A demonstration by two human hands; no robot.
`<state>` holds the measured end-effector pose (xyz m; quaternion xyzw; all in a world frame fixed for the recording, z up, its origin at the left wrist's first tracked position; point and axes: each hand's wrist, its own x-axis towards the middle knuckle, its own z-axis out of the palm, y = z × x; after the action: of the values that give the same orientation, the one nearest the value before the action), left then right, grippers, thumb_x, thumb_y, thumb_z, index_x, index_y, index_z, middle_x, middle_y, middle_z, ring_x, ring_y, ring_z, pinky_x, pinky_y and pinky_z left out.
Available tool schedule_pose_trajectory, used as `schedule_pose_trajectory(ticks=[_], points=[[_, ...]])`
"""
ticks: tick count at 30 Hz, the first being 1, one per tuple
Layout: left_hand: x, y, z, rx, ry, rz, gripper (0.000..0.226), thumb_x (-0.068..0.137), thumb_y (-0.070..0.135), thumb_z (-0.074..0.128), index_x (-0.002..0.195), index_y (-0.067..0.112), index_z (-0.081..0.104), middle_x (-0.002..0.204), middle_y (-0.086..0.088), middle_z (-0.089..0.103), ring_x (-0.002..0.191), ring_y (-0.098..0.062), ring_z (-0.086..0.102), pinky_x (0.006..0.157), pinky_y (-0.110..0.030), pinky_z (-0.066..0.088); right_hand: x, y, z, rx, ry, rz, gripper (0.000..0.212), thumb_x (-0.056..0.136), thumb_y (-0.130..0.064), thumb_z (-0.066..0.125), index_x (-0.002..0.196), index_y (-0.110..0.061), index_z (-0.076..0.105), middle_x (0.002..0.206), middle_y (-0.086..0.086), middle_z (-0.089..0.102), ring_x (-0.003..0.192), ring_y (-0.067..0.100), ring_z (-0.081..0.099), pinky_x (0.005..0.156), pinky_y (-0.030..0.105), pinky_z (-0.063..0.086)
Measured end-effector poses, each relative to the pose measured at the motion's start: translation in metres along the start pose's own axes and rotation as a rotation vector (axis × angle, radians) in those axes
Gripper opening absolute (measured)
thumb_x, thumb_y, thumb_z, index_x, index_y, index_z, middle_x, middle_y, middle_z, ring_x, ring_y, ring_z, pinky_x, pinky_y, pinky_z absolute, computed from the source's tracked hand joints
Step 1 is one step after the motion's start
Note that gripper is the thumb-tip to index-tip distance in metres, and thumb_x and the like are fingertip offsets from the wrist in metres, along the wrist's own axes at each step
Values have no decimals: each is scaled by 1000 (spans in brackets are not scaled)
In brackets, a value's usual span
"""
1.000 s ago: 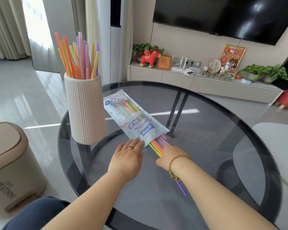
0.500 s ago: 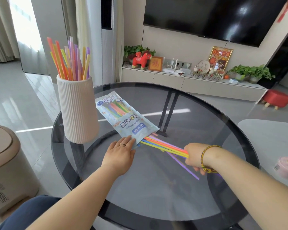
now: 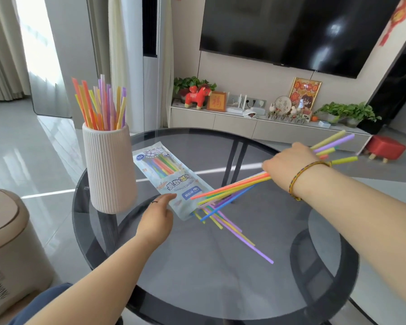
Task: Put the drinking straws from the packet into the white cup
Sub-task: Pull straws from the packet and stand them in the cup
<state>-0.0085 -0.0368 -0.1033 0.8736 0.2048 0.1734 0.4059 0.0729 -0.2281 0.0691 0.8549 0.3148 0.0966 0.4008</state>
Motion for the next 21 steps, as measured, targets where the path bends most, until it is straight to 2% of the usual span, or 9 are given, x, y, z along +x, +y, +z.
schedule_pose_trajectory(ticks=[2, 4, 8, 10, 14, 15, 18, 20, 21], points=[[0, 13, -14, -97, 143, 5, 47, 85, -4, 31, 124, 16, 49, 131, -9, 51, 116, -27, 45, 76, -26, 33, 2, 0, -10, -69, 84, -29, 19, 92, -11, 41, 103, -21, 52, 106, -2, 62, 106, 22, 57, 77, 30, 29], [0, 31, -25, -221, 171, 65, 46, 83, -2, 35, 119, 21, 52, 119, -2, 55, 107, -25, 49, 75, -24, 33, 3, -1, -23, -128, 144, -34, 17, 91, -12, 43, 100, -22, 54, 107, -2, 64, 105, 22, 57, 75, 31, 27], [-8, 78, -36, -267, -52, 278, 51, 80, 11, 56, 127, 26, 43, 115, 14, 45, 109, -4, 41, 86, -11, 27, 4, -5, -48, -191, 255, -130, 15, 92, -11, 43, 90, -23, 51, 104, -1, 67, 102, 22, 58, 76, 33, 28], [-11, 94, -32, -188, -140, 322, 56, 76, 20, 64, 127, 25, 41, 107, 14, 48, 101, -6, 46, 77, -9, 29, 4, -11, -60, -189, 303, -174, 17, 92, -13, 42, 97, -23, 54, 106, 0, 67, 103, 22, 59, 82, 34, 31], [-11, 100, -28, -177, -106, 246, 5, 84, 21, 54, 84, 19, 50, 66, 5, 49, 70, -19, 48, 65, -27, 36, 5, -19, -71, -189, 405, -251, 19, 92, -12, 41, 100, -20, 56, 106, 2, 68, 106, 25, 56, 84, 35, 30], [-11, 97, -29, -214, -109, 222, 11, 87, 18, 51, 76, 16, 48, 61, 2, 46, 64, -21, 46, 63, -29, 36, 3, -22, -70, -231, 449, -274, 20, 91, -13, 42, 100, -21, 57, 106, 1, 68, 108, 25, 55, 92, 37, 33], [-12, 87, -35, -279, -159, 171, 29, 88, 16, 47, 60, 21, 42, 55, 2, 39, 51, -15, 37, 54, -26, 36, 2, -26, -62, -320, 857, -77, 29, 78, -24, 53, 102, -34, 64, 113, -9, 69, 117, 17, 57, 99, 41, 45], [-13, 81, -41, -362, -152, 128, 31, 88, 16, 48, 58, 22, 45, 53, 2, 39, 48, -12, 38, 54, -22, 40, 5, -32, -52, -9, 1157, 2, 49, 68, -18, 52, 116, -25, 60, 129, 8, 59, 123, 27, 51, 97, 48, 44], [-14, 78, -43, -402, -149, 117, 29, 88, 16, 49, 60, 21, 47, 53, 1, 40, 48, -12, 40, 57, -23, 42, 6, -36, -50, 304, 1239, -4, 59, 65, -15, 55, 124, -15, 54, 135, 19, 50, 129, 32, 42, 102, 48, 38]])
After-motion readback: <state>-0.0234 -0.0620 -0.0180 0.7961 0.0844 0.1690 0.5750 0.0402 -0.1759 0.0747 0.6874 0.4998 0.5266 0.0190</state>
